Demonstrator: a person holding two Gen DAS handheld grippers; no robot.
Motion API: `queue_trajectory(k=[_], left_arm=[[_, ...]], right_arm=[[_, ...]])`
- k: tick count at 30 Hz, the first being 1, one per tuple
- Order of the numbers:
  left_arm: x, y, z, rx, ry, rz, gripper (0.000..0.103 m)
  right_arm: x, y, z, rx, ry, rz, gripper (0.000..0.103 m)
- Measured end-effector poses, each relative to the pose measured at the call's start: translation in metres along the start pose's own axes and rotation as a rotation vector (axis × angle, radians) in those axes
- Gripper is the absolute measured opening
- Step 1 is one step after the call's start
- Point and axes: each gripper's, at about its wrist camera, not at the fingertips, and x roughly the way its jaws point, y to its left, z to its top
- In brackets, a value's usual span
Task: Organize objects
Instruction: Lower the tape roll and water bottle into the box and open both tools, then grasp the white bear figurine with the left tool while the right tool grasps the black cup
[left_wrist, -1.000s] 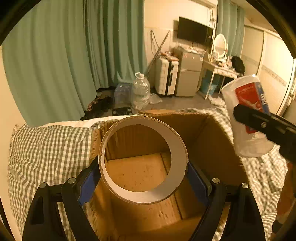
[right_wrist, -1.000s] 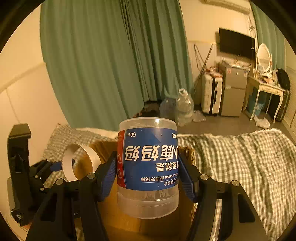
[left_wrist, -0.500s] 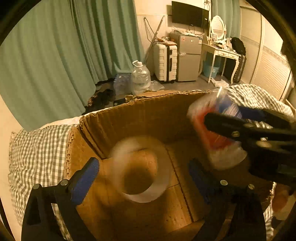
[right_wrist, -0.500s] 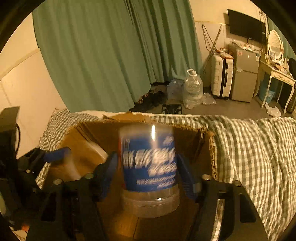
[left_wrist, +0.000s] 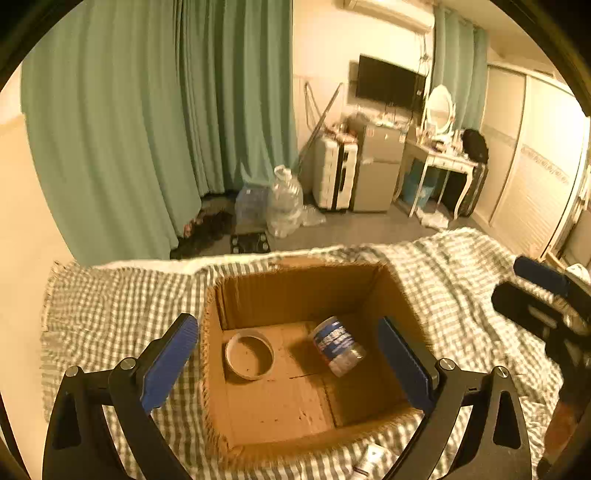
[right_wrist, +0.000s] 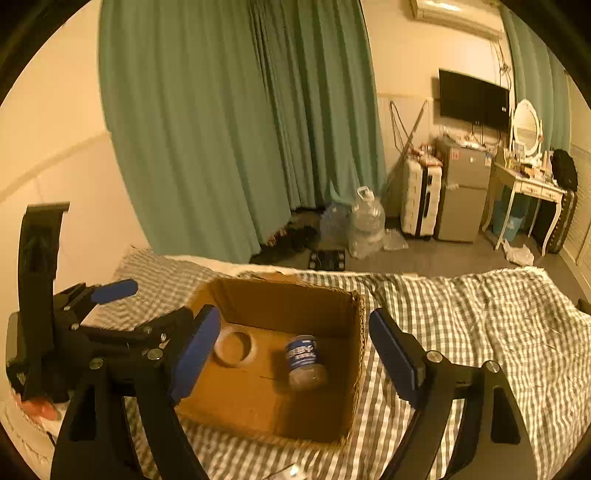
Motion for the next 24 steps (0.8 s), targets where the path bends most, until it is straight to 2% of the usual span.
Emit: queue_trajectory(k=[5,10,13,14,16,18,22,24], left_arm=[[-0.055,-0.005,-0.006,0.005,-0.039,0.015,0.101],[-0.083,0.002,-0.049,0.010,-0.028,0.029,0.102],[-0.081,0.010,-0.080,0.008,0.001,0.054,0.102],[-0.079,0.013,-0.094,-0.012,0.020,0.096,0.102],[-0.072,0.020,-0.122,-0.041,0.052,0.134,0.102],[-0.064,0.023,-0.150,-0.053,0.074,0.132,0.102],[-0.042,0.022,-0.197,-0.021,0.109,0.158,0.102],[-0.029,0.021,-0.217,-0.010,0.140,0.146,0.102]], right_arm=[[-0.054,0.023,-0.013,-0.038,-0.021,-0.009,0.091],[-0.084,0.034,-0.046,-0.045,-0.003,-0.017,0.093],[-0.082,0.034,-0.074,-0.036,0.025,-0.007,0.094],[-0.079,0.033,-0.088,-0.030,0.044,-0.002,0.094],[-0.072,0.029,-0.115,-0.021,0.068,0.005,0.094],[-0.065,0.028,-0.134,-0.012,0.089,0.002,0.094],[-0.037,0.020,-0.172,0.038,0.186,0.033,0.094],[-0.029,0.022,-0.185,0.055,0.224,0.043,0.094]])
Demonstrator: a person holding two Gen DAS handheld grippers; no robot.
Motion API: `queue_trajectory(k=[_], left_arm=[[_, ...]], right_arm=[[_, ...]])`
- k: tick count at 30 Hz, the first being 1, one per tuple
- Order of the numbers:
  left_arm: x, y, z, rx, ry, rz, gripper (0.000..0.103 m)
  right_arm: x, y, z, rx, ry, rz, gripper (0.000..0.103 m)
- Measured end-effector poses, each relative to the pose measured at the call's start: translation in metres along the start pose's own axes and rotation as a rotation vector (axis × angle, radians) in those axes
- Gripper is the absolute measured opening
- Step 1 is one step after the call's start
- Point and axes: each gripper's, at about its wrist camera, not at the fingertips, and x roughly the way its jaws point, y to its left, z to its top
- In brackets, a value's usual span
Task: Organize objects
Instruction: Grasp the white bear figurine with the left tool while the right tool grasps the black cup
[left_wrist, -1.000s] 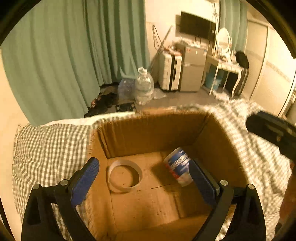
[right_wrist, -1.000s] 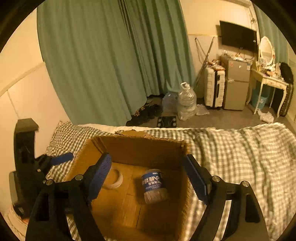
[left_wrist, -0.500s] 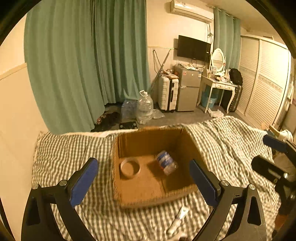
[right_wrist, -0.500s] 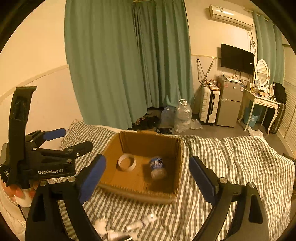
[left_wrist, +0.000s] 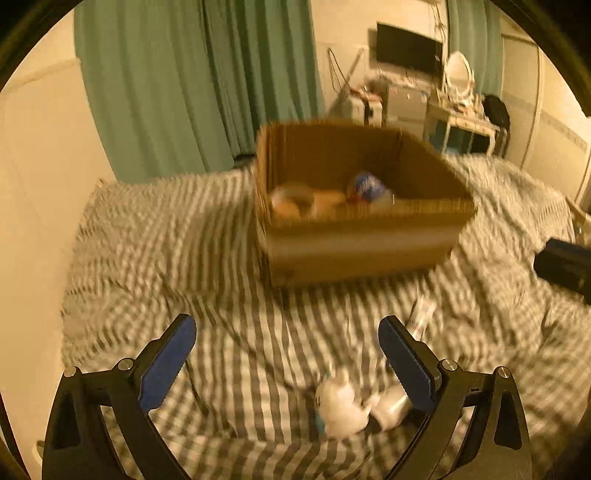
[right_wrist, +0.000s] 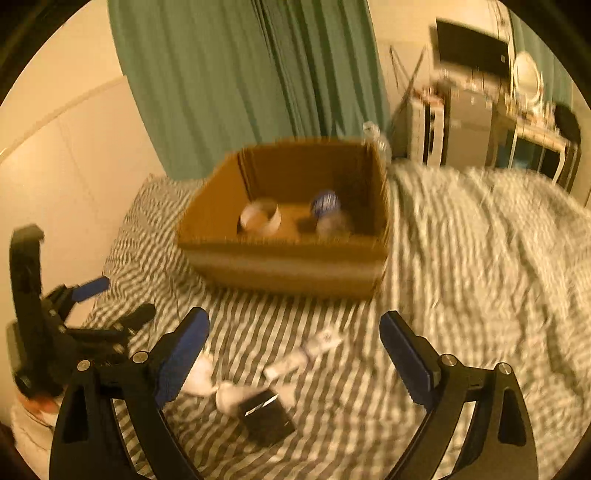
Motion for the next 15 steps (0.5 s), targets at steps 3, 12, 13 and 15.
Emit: queue_trajectory(k=[3,12,13,15], left_arm=[[0.030,-0.001,-0.025,0.000,0.073,-0.028,0.102],[0.084,-0.015,-0.065,0.009,0.275,-0.176,0.080],[0.085,-0.018,-0.068,0.020,0.281,-0.188,0.073],[0.085,-0.022,-0.071,0.041,0.279,-0.207,0.063]], right_arm=[[0.022,0.003,-0.019,-0.005,0.074,-0.005,0.094],[0.067,0.012,-0.042,-0.063,0.249,-0.059,0.094],[0.068,0.015,-0.043,-0.074,0.257,-0.063,0.094],[0.072,0.017,-0.045,-0.092,0.273,-0.068,0.094]])
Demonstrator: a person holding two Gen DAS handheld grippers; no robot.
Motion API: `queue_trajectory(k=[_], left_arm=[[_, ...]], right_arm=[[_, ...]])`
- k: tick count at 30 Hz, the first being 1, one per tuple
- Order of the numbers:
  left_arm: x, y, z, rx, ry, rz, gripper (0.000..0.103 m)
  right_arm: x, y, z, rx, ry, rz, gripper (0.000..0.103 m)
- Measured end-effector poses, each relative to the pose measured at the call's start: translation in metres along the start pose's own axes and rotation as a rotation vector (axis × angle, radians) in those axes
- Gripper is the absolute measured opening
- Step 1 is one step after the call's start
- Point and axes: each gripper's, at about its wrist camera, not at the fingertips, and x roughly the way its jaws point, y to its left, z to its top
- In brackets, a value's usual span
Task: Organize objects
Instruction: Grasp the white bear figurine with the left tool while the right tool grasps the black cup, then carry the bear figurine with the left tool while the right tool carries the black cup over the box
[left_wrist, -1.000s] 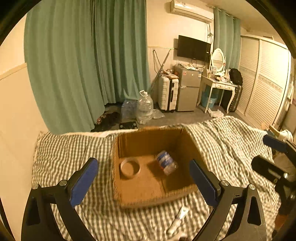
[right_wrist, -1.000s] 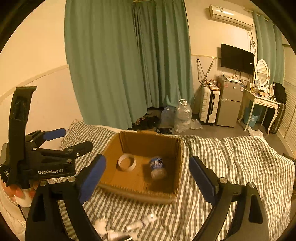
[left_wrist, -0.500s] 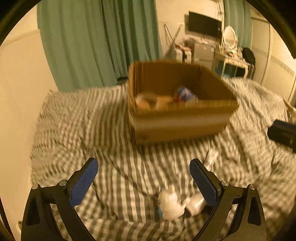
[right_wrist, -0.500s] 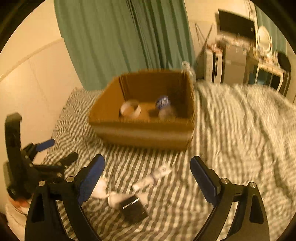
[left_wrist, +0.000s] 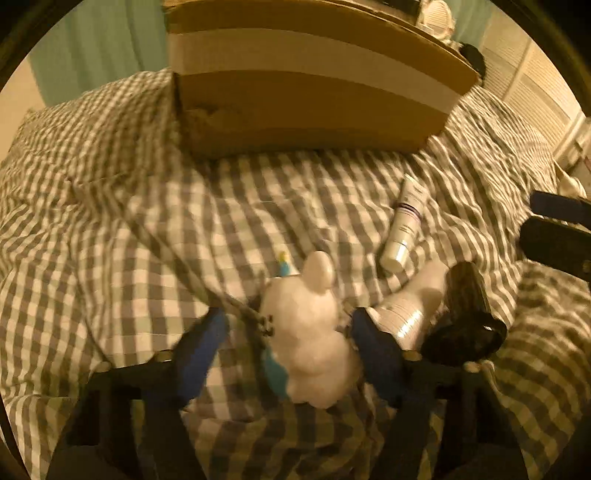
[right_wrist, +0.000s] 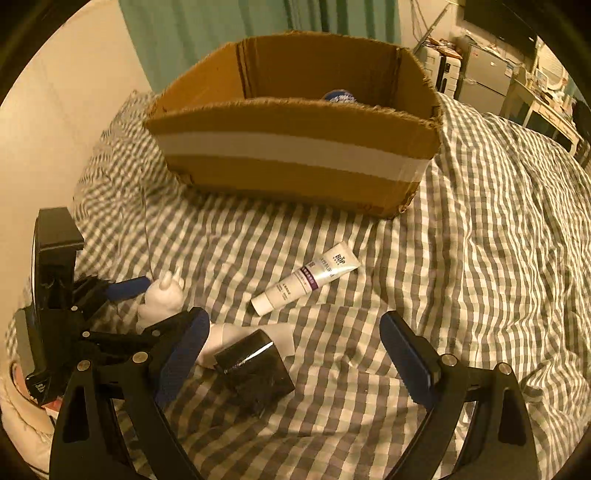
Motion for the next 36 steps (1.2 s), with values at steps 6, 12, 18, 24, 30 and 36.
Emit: queue_trajectory(k=[6,12,18,24,30,36], left_arm=[[-0.008,-0.001,0.000,-0.006,-0.012,-0.007,0.044],[-0.021,0.022,0.008,-0.095,-0.046,-0.001,0.042],[-0.018,0.023,0.008,-0.093,-0.036,-0.003,0.042],[-0.018,0.021,0.007,-0.087,-0.039,-0.001,0.042],[-0.017,0.022,0.007,-0.093,-0.035,0.000,0.042],[-0.030,0.017,0.003,-0.085,-0.037,-0.025,0.042]], right_arm=[[0.006,0.006,-0.005,-0.026,0.036,0.011,0.094],[0.015,0.025,-0.013,-0.102,0.086,0.046,0.094],[0.050,0.040,-0.025,-0.184,0.210,0.011,0.083],[0.058,0.040,-0.029,-0.179,0.248,0.036,0.061],[0.043,0.044,-0.024,-0.190,0.201,0.033,0.060],[0.015,0.037,-0.012,-0.136,0.109,0.040,0.060]])
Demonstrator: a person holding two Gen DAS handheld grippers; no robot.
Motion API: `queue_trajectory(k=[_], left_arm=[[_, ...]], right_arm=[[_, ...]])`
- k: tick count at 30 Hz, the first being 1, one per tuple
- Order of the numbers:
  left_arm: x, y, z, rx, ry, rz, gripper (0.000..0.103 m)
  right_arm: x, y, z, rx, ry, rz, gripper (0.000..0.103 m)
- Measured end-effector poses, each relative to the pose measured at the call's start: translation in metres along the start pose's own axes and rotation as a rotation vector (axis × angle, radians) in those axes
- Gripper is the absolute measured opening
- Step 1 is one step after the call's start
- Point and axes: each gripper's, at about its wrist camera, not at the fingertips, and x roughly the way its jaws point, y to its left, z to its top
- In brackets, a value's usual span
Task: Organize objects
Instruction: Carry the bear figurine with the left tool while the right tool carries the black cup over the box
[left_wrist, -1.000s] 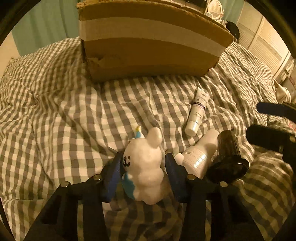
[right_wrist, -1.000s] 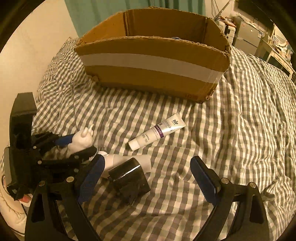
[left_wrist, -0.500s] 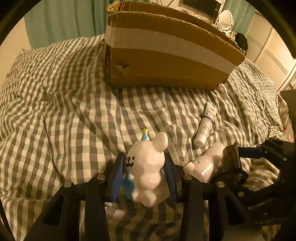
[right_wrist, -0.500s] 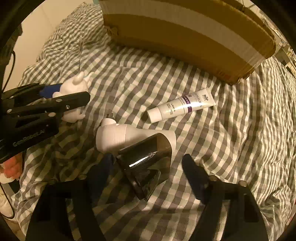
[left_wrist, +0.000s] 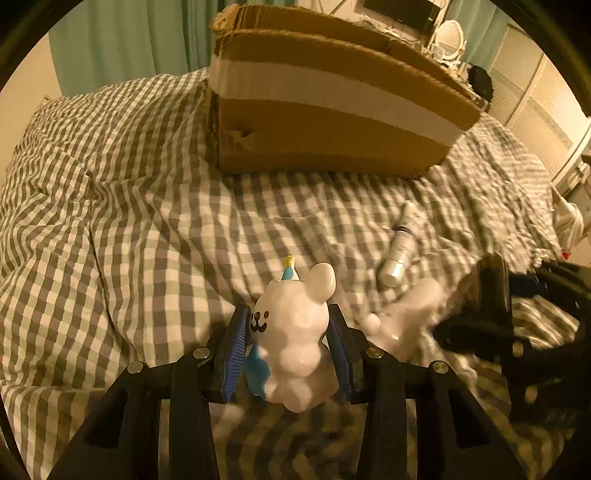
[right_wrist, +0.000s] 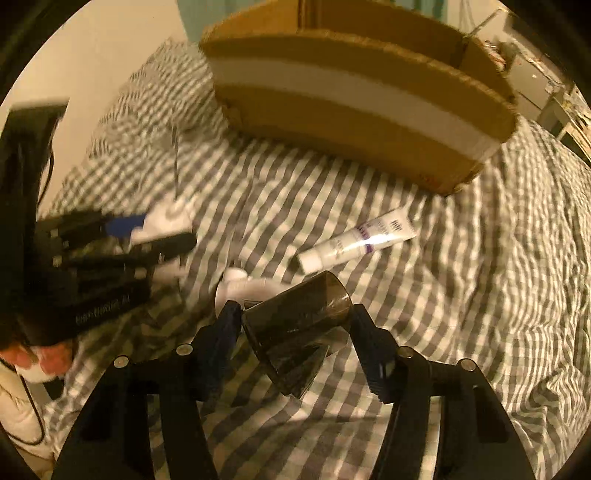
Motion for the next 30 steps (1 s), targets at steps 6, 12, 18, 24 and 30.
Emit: queue_trajectory(k=[6,12,18,24,30], left_arm=[[-0.029,-0.009,0.000,0.007,-0.032,-0.020,0.042],[-0.068,-0.016,0.010,-0.003,-0.114,-0.040,0.042],[-0.107,-0.030,0.045,0.034,-0.196,-0.041,0.042],[-0.140,-0.038,0.098,0.051,-0.297,-0.011,0.042],[-0.146,-0.033,0.154,0.043,-0.360,0.006,0.042]], right_arm=[[-0.037,-0.008,0.009,0.023,-0.090,-0.020,0.060],[-0.075,-0.006,0.018,0.002,-0.163,-0.043,0.060],[-0.127,0.000,0.040,-0.036,-0.274,-0.084,0.060],[-0.173,-0.001,0.072,-0.045,-0.391,-0.107,0.060],[-0.195,-0.013,0.115,-0.028,-0.492,-0.111,0.060]])
